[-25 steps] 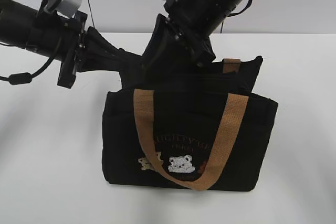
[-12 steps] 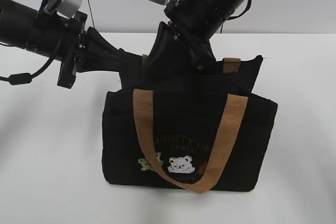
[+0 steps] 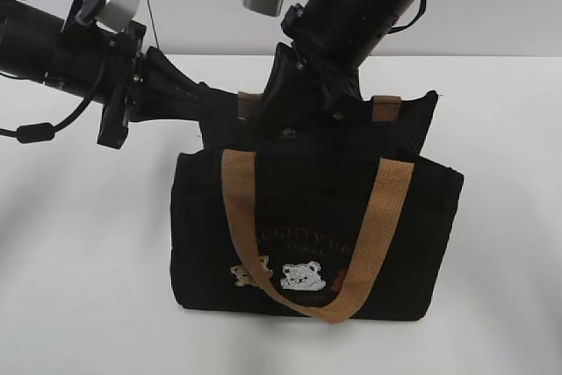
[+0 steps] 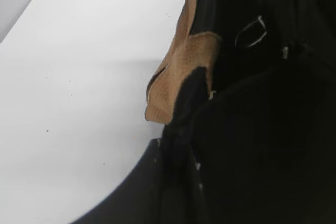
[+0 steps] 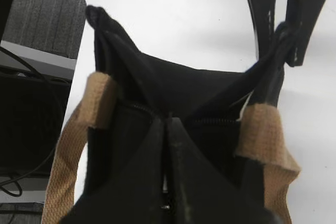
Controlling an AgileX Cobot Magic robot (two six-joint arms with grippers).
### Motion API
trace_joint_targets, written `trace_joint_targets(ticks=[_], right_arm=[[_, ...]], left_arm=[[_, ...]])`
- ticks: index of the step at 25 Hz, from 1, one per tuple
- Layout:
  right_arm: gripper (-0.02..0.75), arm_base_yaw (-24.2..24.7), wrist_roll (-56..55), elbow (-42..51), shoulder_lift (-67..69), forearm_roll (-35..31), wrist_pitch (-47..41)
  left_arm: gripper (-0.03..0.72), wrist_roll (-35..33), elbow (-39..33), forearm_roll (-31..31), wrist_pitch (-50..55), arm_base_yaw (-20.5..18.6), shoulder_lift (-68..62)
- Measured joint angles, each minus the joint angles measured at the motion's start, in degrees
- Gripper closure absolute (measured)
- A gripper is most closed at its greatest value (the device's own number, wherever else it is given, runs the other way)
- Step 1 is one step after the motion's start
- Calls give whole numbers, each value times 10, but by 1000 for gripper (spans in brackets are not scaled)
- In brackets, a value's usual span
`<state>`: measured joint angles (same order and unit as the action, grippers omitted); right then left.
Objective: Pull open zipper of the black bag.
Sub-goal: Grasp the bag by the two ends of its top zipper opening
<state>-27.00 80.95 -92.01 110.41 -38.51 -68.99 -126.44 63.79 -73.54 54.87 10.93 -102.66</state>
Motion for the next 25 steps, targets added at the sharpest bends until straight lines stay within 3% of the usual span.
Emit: trace_joint_targets(ticks=[14,16,21,25], right_arm=[[751,1,-5,0,-26,45,-3],[710,1,-5,0,-30,38,-3],[495,1,-3,0,-44,-22,-3],[456,1,7,-1,-43,-37,-3]], left_arm=[[633,0,0,0,-2,0,0],[633,0,0,-1,-2,0,0],[633,0,0,-1,-2,0,0],[633,0,0,-1,-2,0,0]])
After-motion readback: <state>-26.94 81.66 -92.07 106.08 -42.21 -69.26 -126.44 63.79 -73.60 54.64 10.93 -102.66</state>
